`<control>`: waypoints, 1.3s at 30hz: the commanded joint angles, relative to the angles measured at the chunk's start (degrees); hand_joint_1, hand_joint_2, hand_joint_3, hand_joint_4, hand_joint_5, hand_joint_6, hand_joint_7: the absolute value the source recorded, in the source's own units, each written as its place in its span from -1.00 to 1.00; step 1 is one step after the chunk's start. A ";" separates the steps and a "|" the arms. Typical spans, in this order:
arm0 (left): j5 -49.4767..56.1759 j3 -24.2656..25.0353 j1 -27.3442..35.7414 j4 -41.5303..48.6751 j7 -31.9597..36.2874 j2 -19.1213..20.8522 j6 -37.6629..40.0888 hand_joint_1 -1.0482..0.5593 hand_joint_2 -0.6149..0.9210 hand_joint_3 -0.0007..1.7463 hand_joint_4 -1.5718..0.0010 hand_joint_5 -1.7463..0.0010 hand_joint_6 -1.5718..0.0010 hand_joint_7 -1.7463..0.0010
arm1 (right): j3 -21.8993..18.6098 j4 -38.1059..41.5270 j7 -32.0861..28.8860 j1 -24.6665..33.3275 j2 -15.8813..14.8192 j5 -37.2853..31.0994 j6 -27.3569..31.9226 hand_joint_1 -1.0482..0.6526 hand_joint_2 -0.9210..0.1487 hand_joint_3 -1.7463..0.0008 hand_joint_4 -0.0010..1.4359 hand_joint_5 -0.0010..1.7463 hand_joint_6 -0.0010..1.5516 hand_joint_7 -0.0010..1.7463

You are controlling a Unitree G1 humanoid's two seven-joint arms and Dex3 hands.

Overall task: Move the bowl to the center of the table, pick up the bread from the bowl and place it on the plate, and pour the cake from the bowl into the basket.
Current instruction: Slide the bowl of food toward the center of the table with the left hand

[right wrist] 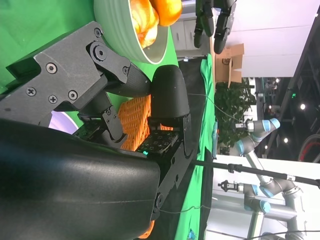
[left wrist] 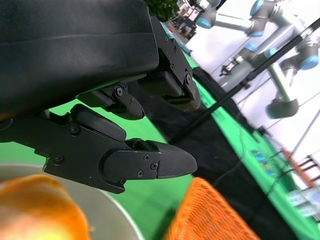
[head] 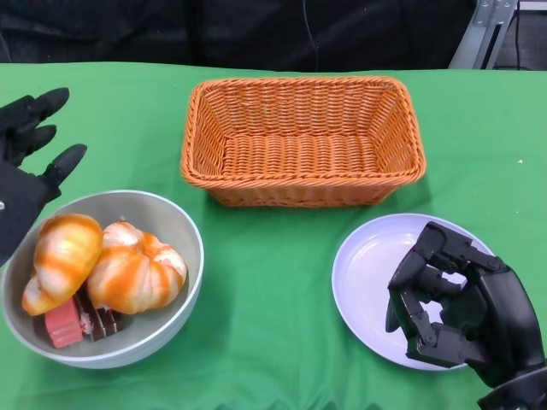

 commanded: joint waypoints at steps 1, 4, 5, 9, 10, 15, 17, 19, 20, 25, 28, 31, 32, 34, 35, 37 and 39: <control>2.31 -1.92 -1.00 0.90 2.24 2.39 3.40 -0.57 1.00 -0.43 0.36 1.00 0.33 1.00 | -0.12 -0.47 -0.42 0.17 -0.42 -0.01 0.28 0.09 -0.33 -0.29 0.09 0.96 -0.12 0.66; 3.29 -3.17 -1.03 0.50 2.47 3.01 6.26 -0.59 1.00 -0.39 0.43 1.00 0.37 1.00 | -0.03 -0.51 -0.86 0.27 -0.23 -0.45 0.06 0.09 -0.32 -0.29 0.10 0.97 -0.11 0.66; 3.15 -3.36 -1.04 0.35 2.05 3.04 7.20 -0.59 1.00 -0.38 0.44 1.00 0.38 1.00 | -0.03 -0.32 -0.82 0.25 -0.12 -0.44 -0.37 0.08 -0.32 -0.29 0.10 0.97 -0.10 0.66; 3.06 -4.65 -1.14 -0.13 -0.42 3.35 10.92 -0.58 1.00 -0.37 0.51 0.99 0.45 1.00 | 0.09 -0.31 -0.68 0.25 -0.09 -0.23 -0.51 0.09 -0.31 -0.31 0.10 0.97 -0.11 0.66; 2.86 -4.81 -1.11 -0.21 -0.68 3.31 11.39 -0.58 1.00 -0.36 0.50 0.99 0.46 1.00 | 0.10 -0.32 -0.68 0.27 -0.07 -0.16 -0.45 0.09 -0.31 -0.31 0.10 0.96 -0.11 0.66; -2.21 -2.75 -0.70 1.25 -4.64 1.36 11.16 -0.53 1.00 -0.37 0.48 0.98 0.46 1.00 | -0.01 0.24 -0.20 0.07 -0.04 0.44 -0.75 0.09 -0.30 -0.32 0.09 0.96 -0.12 0.66; -3.90 -2.14 -0.73 1.81 -5.79 0.90 11.23 -0.53 1.00 -0.37 0.49 0.98 0.46 1.00 | -0.03 0.29 -0.12 0.05 -0.05 0.43 -0.80 0.09 -0.30 -0.32 0.09 0.97 -0.12 0.65; -4.23 -2.24 -0.92 2.79 -6.05 0.71 11.71 -0.49 1.00 -0.36 0.49 0.99 0.48 1.00 | -0.07 0.36 0.00 0.02 0.09 0.70 -0.73 0.08 -0.29 -0.32 0.09 0.97 -0.12 0.65; -4.21 -2.37 -1.08 3.23 -6.23 0.69 12.21 -0.48 1.00 -0.35 0.49 0.99 0.49 1.00 | -0.07 0.23 0.01 0.06 0.10 0.83 -0.41 0.08 -0.29 -0.32 0.09 0.96 -0.12 0.65; -3.51 -3.23 -1.54 3.67 -6.97 0.65 15.56 -0.51 1.00 -0.30 0.48 0.99 0.51 1.00 | 0.03 0.13 -0.26 0.07 -0.02 0.59 -0.46 0.09 -0.31 -0.31 0.09 0.96 -0.11 0.64; -4.12 -3.10 -1.73 3.59 -8.19 0.26 17.87 -0.50 1.00 -0.26 0.47 0.99 0.53 1.00 | 0.04 0.15 -0.15 0.05 -0.05 0.70 -0.62 0.09 -0.31 -0.31 0.09 0.96 -0.12 0.64; -4.28 -3.11 -2.15 3.07 -8.61 -0.20 21.69 -0.49 1.00 -0.25 0.45 0.98 0.50 0.99 | 0.04 0.18 -0.33 0.02 -0.13 0.29 -0.82 0.09 -0.31 -0.31 0.09 0.97 -0.11 0.65; -4.29 -3.14 -2.22 2.83 -8.72 -0.30 22.71 -0.48 1.00 -0.25 0.45 0.98 0.49 0.98 | 0.04 0.15 -0.42 0.03 -0.15 0.19 -0.78 0.09 -0.31 -0.31 0.09 0.97 -0.11 0.65; -4.41 -3.24 -2.28 2.37 -9.21 -0.36 24.41 -0.47 1.00 -0.24 0.46 0.98 0.49 0.99 | 0.11 -0.02 -0.61 0.15 -0.14 -0.07 -0.80 0.08 -0.30 -0.31 0.09 0.97 -0.11 0.65; -4.48 -3.29 -2.25 2.14 -9.35 -0.36 24.89 -0.47 1.00 -0.24 0.46 0.99 0.49 0.99 | 0.13 -0.06 -0.65 0.18 -0.13 -0.13 -0.83 0.08 -0.30 -0.31 0.09 0.97 -0.11 0.65; -4.43 -3.71 -2.28 2.06 -10.27 -0.15 25.83 -0.49 1.00 -0.24 0.47 0.99 0.49 0.99 | 0.14 -0.23 -0.31 0.24 -0.24 0.32 -0.53 0.09 -0.30 -0.32 0.08 0.97 -0.12 0.65; -4.44 -4.09 -2.36 1.82 -11.05 -0.04 26.98 -0.50 1.00 -0.24 0.47 0.99 0.49 0.99 | 0.13 -0.32 -0.22 0.24 -0.30 0.48 -0.31 0.09 -0.30 -0.32 0.08 0.97 -0.12 0.65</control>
